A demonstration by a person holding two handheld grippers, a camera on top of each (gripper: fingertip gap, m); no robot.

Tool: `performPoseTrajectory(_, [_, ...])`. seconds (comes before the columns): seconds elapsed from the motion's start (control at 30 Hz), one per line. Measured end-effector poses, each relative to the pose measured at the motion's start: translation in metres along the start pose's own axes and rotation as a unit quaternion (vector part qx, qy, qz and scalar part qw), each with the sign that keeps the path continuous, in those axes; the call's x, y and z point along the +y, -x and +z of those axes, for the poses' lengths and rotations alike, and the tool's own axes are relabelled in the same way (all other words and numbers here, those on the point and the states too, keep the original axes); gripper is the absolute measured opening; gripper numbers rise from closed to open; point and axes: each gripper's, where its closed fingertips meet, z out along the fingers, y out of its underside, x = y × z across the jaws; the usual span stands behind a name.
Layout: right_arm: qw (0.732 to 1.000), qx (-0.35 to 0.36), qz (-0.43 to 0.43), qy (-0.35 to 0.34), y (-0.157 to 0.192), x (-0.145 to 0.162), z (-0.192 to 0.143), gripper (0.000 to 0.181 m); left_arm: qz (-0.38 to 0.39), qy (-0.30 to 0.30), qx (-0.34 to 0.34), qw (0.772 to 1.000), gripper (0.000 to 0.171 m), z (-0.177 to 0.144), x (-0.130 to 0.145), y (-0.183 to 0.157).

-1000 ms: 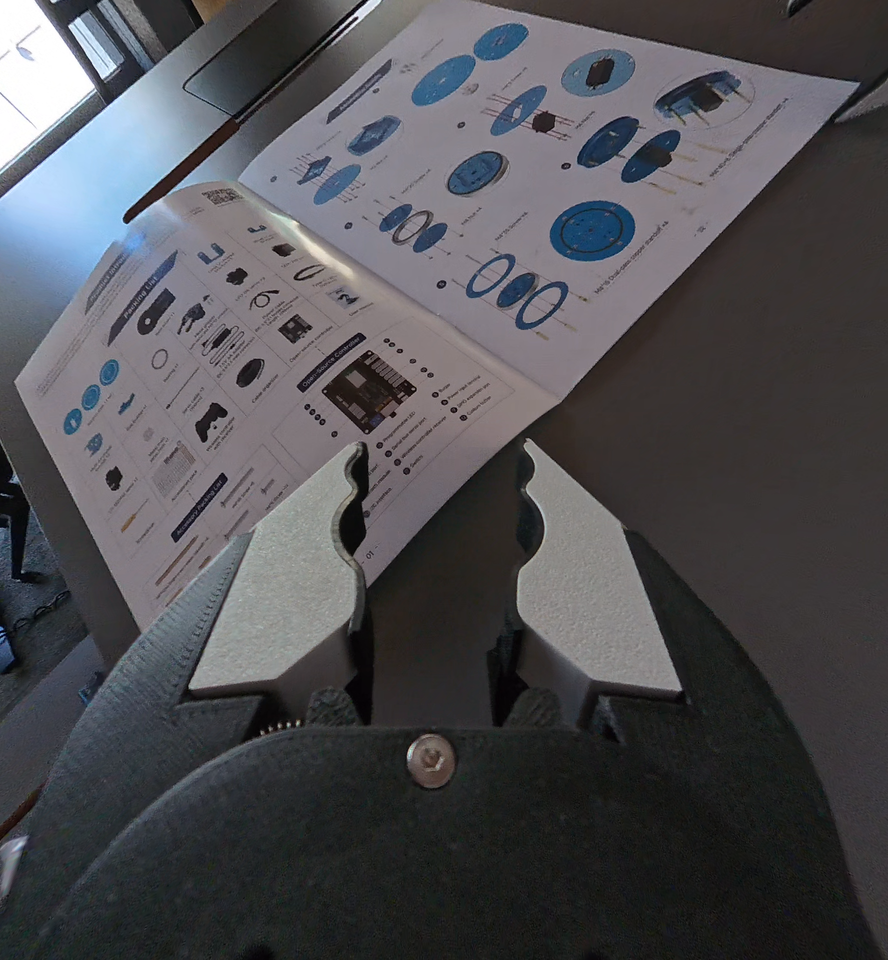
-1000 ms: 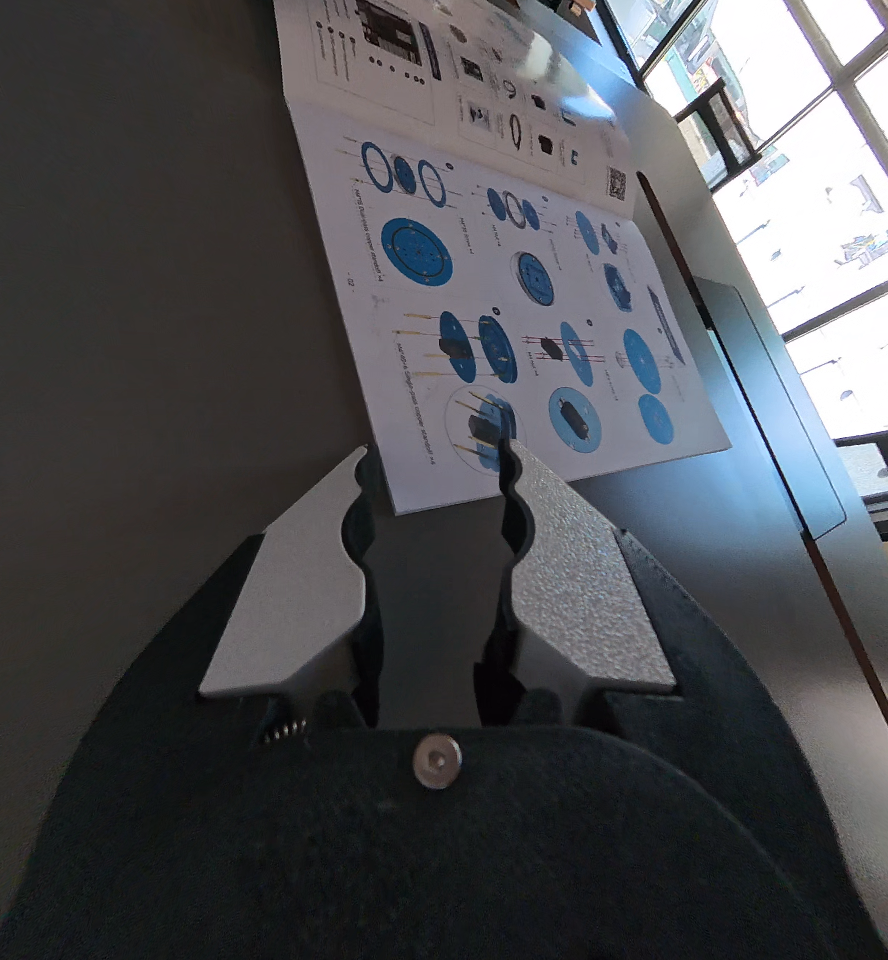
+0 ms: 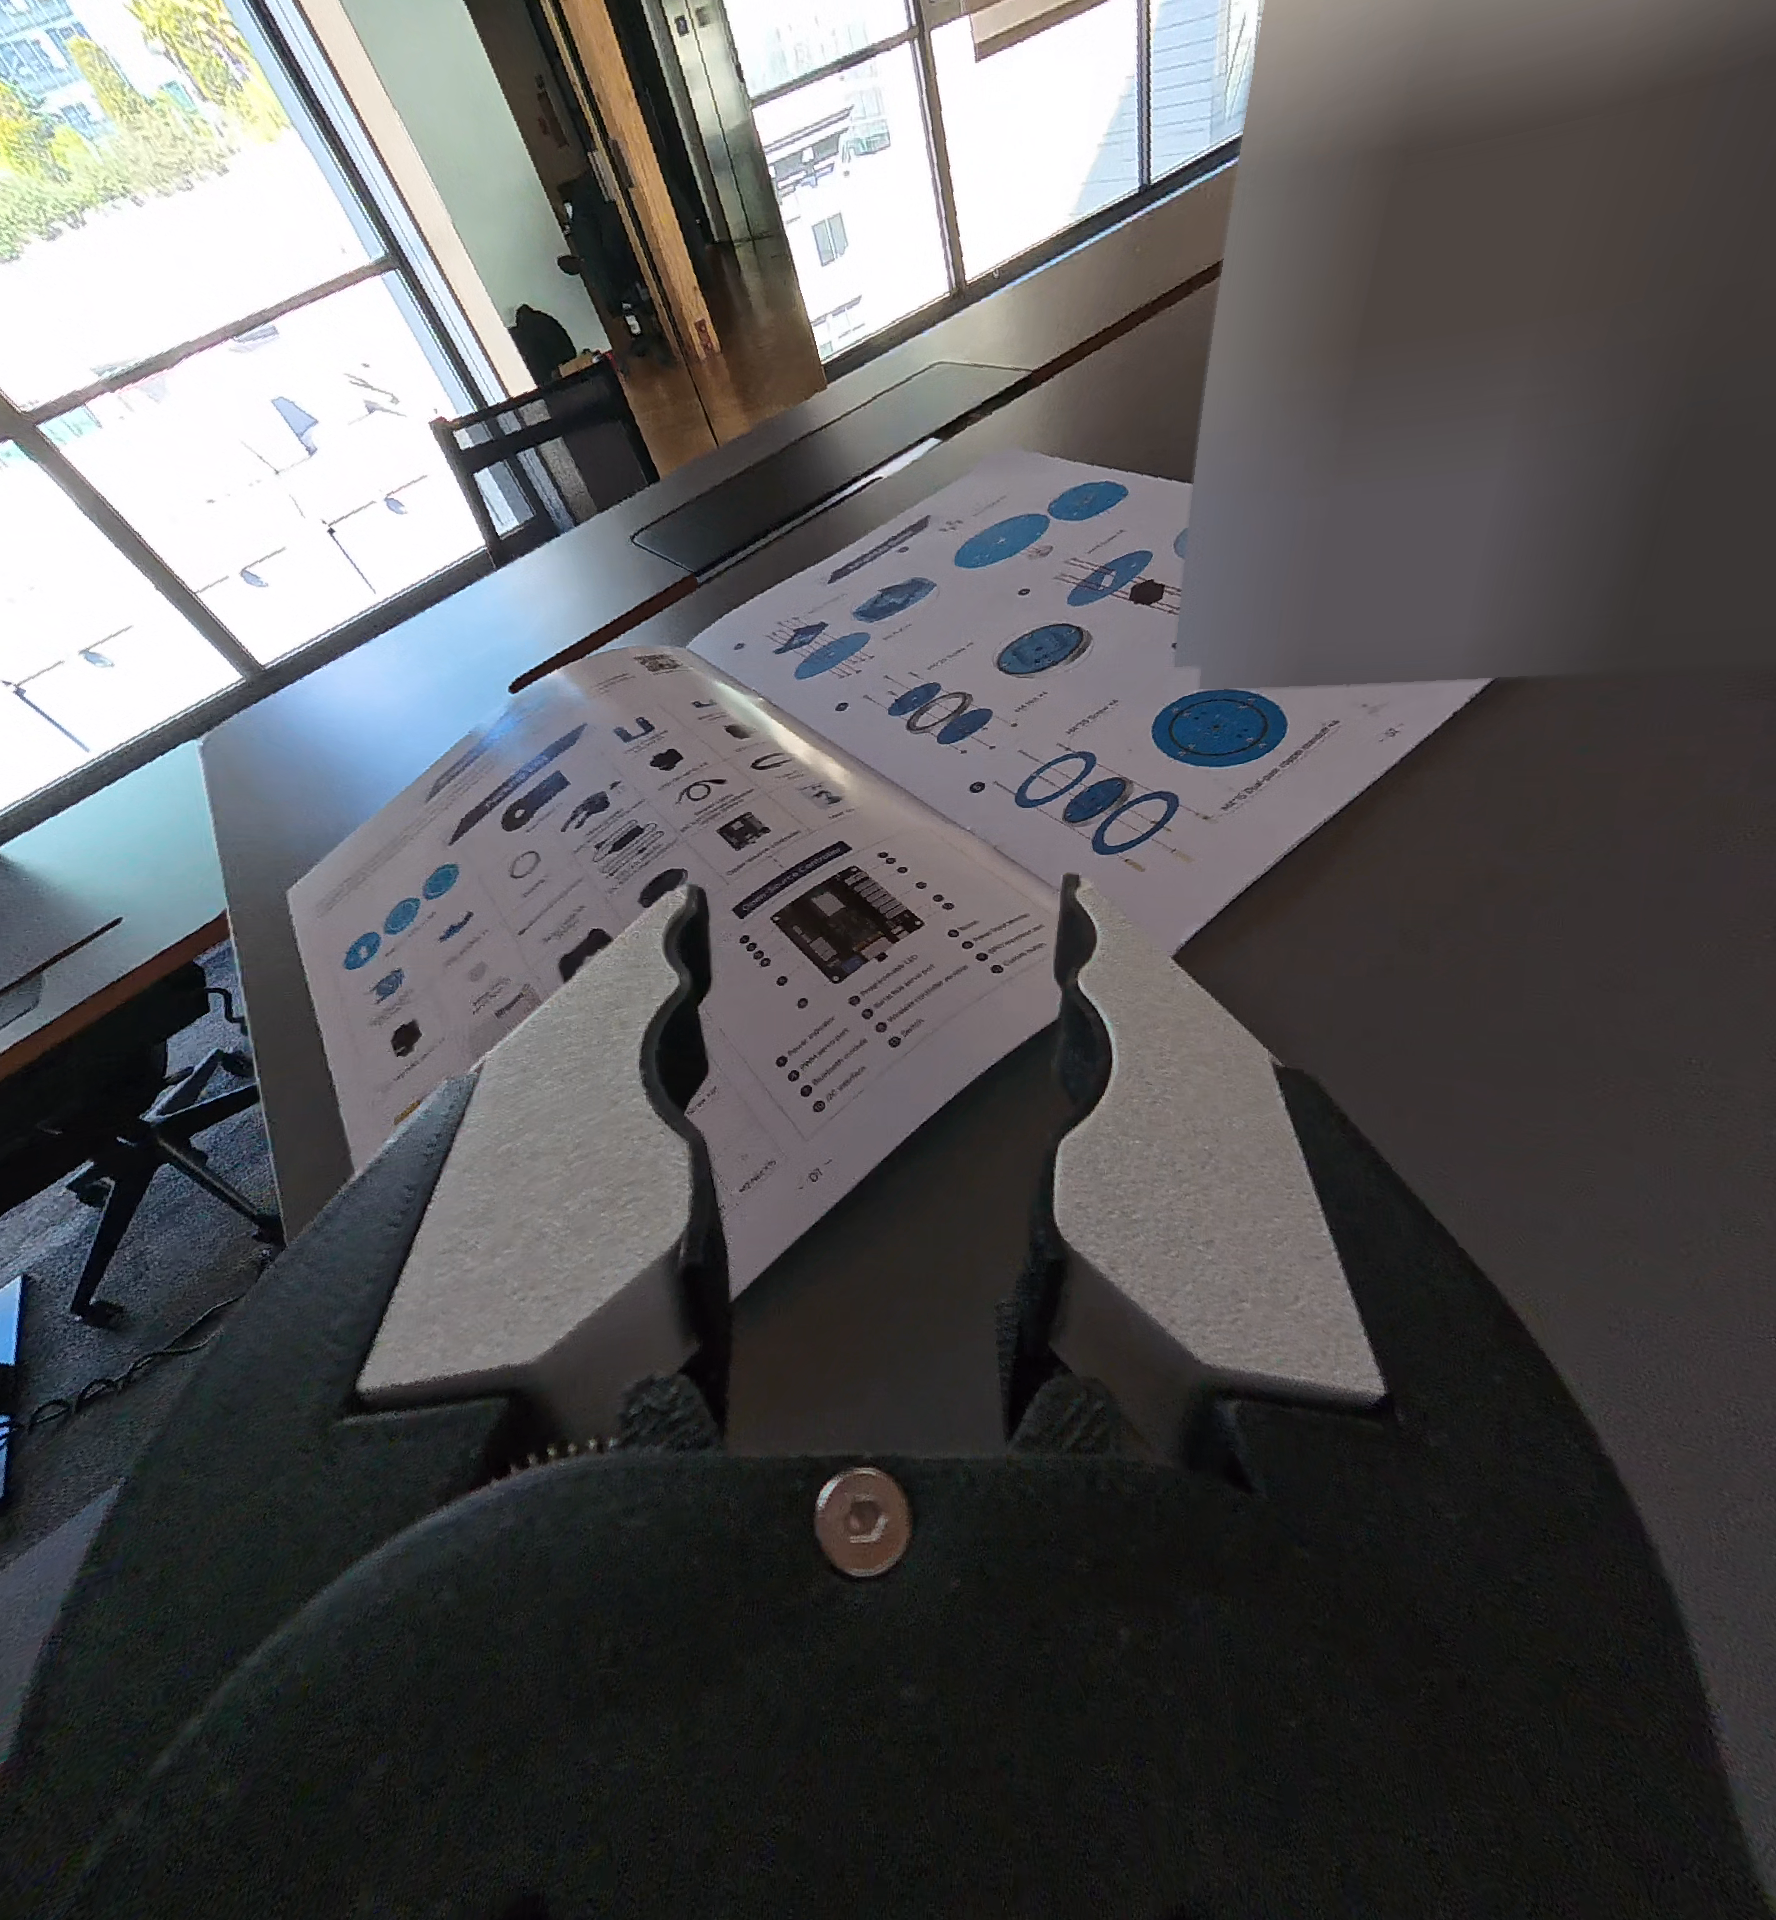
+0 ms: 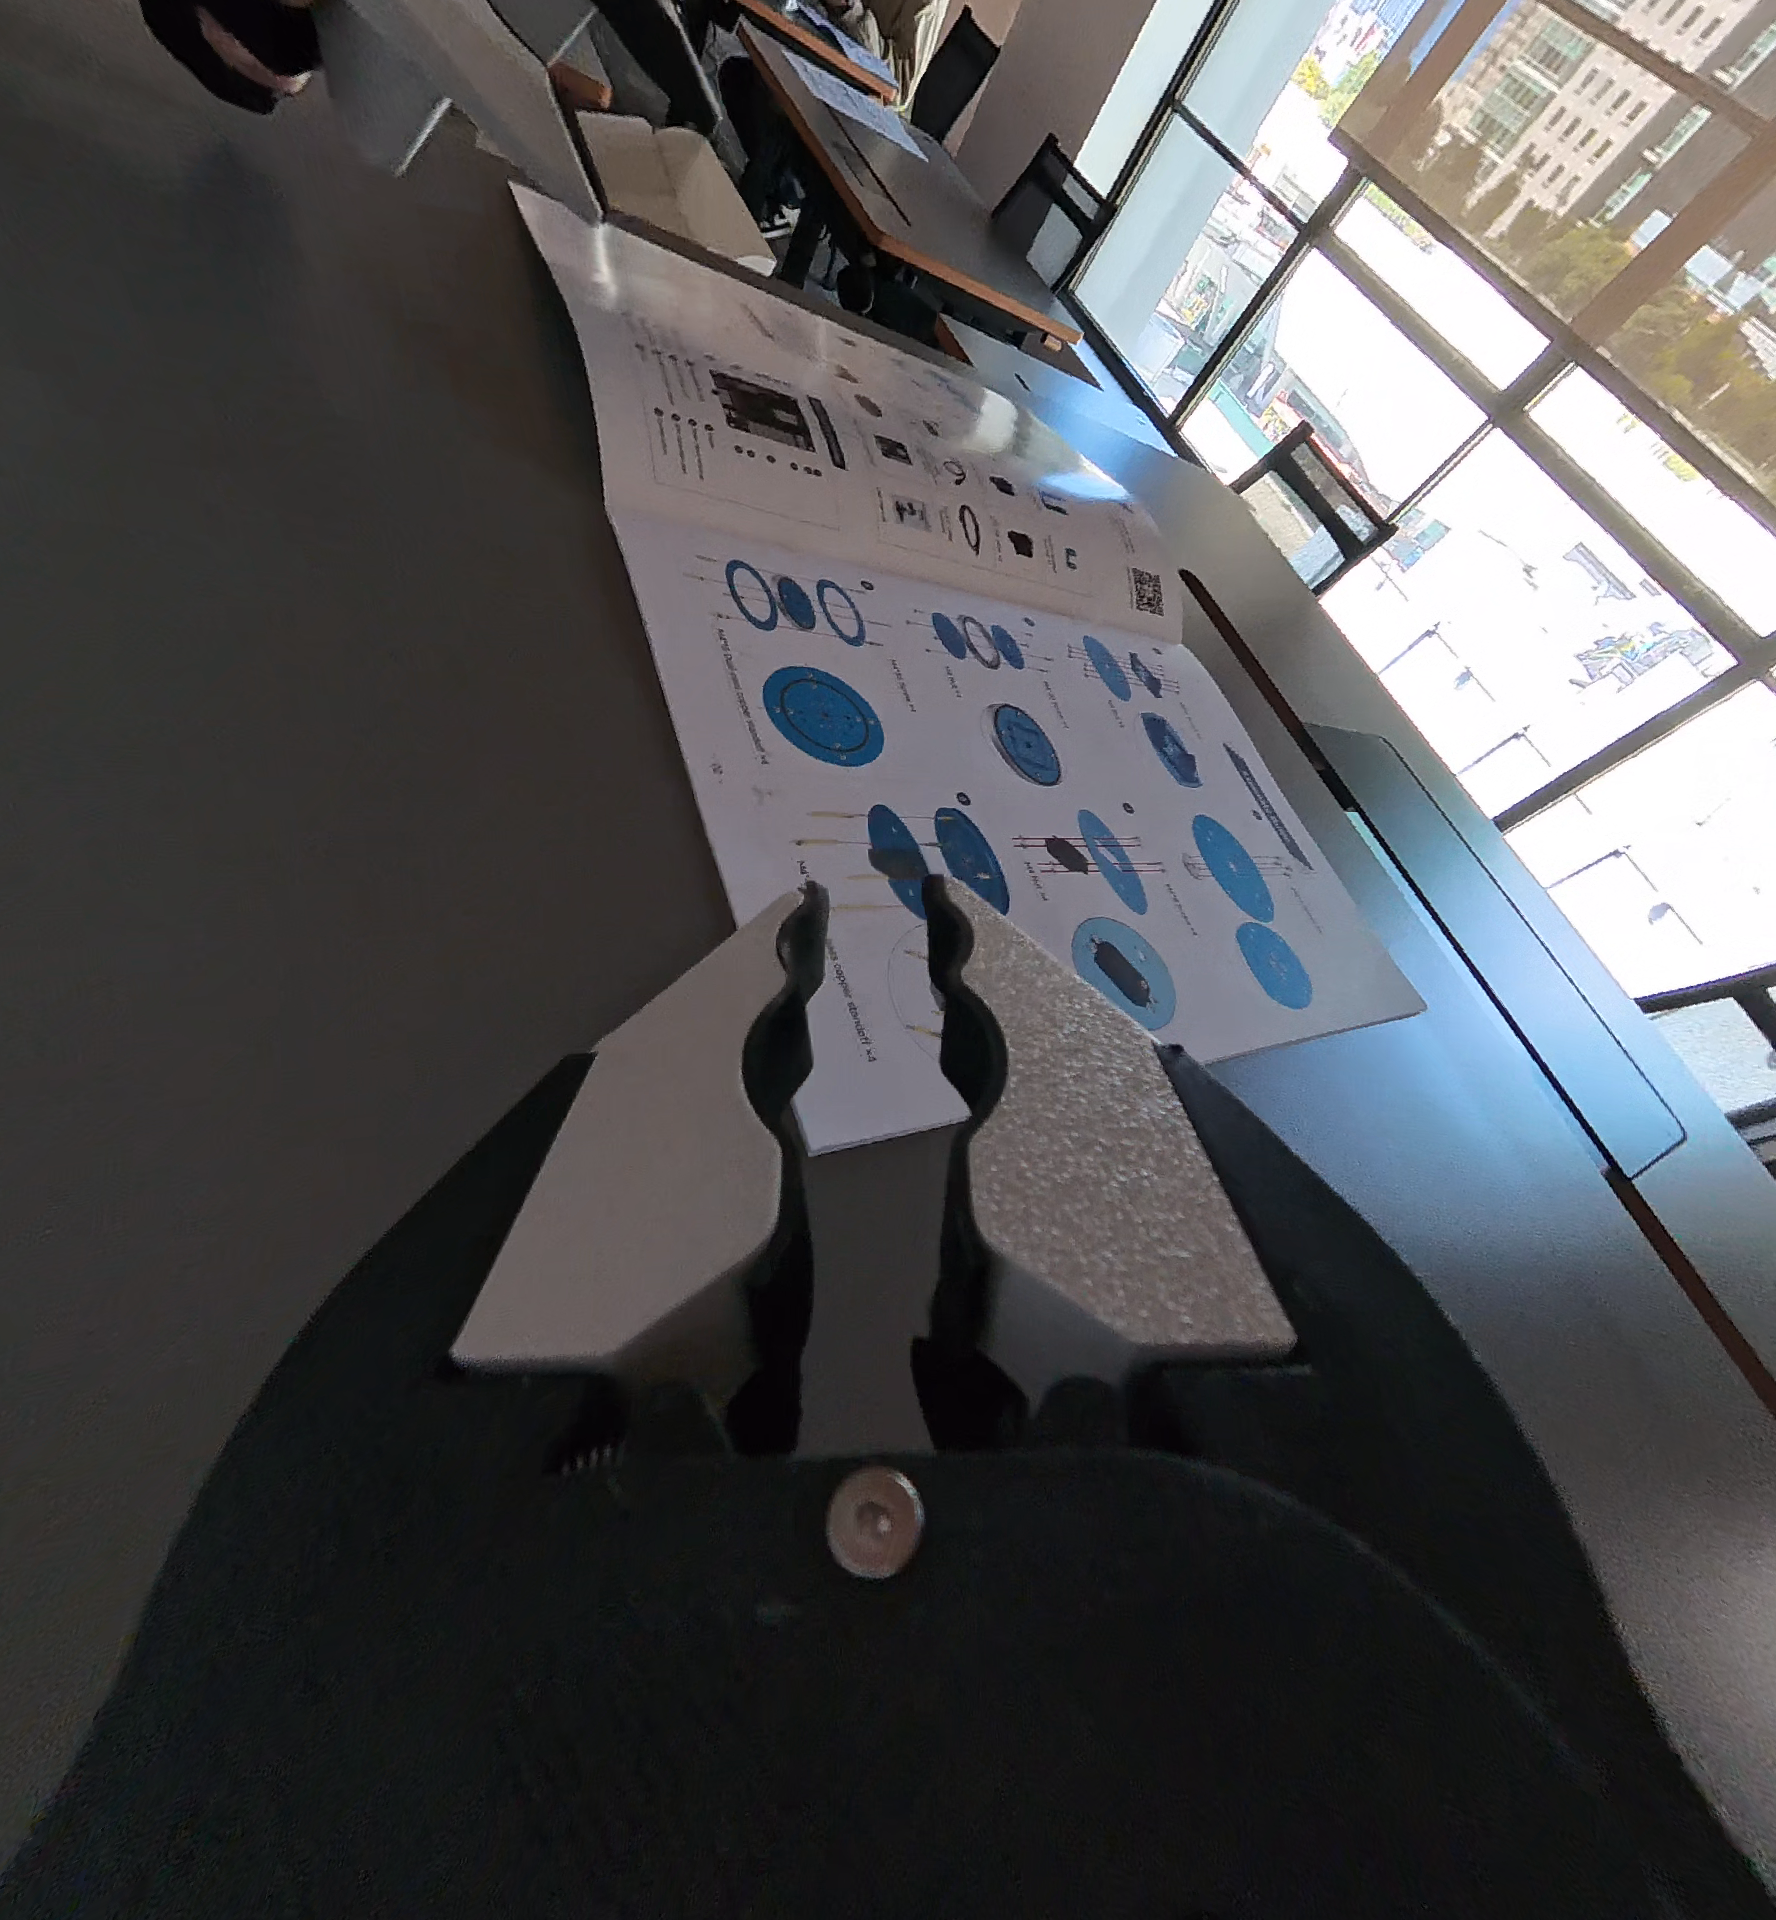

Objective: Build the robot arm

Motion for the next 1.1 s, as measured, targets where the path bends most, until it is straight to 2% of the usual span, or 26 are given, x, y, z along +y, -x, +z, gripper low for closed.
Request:
performPoseTrajectory(0.1, [1.000, 0.005, 0.019, -0.008, -0.005, -0.003, -0.001, 0.007, 0.000, -0.018, -0.014, 1.000, 0.064, -0.008, -0.006, 0.007])
performPoseTrajectory(0.27, [0.999, 0.029, 0.015, -0.012, -0.010, -0.007, -0.005, 0.013, -0.002, -0.049, -0.014, 0.999, 0.059, -0.014, -0.017, 0.005])
performPoseTrajectory(0.43, [1.000, 0.009, 0.012, -0.001, -0.003, -0.001, 0.000, 0.016, 0.029, -0.038, -0.031, 0.998, 0.058, -0.014, -0.014, 0.005])
performPoseTrajectory(0.57, [1.000, -0.017, -0.018, 0.009, 0.010, 0.001, 0.001, 0.000, 0.038, -0.042, -0.043, 0.997, 0.056, -0.017, -0.016, 0.010])
performPoseTrajectory(1.1, [0.993, -0.041, -0.109, 0.037, 0.030, 0.009, 0.005, 0.001, 0.027, -0.016, -0.060, 0.998, 0.055, -0.013, -0.002, 0.028])
